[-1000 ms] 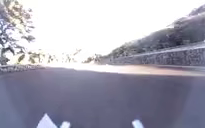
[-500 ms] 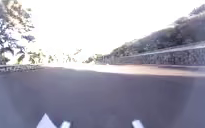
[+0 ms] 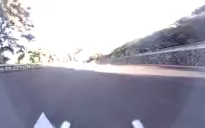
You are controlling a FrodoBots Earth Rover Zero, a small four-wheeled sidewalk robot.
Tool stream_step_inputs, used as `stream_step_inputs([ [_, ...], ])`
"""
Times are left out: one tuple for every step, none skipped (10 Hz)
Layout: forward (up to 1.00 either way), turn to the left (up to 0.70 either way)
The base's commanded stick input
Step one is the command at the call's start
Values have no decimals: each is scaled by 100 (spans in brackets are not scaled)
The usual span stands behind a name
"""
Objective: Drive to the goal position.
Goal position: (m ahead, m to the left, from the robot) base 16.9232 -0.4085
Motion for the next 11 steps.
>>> stream_step_inputs([
  [50,0],
  [50,0],
  [50,0],
  [50,0],
  [50,0],
  [50,0],
  [50,0],
  [50,0],
  [50,0],
  [50,0],
  [50,0],
])
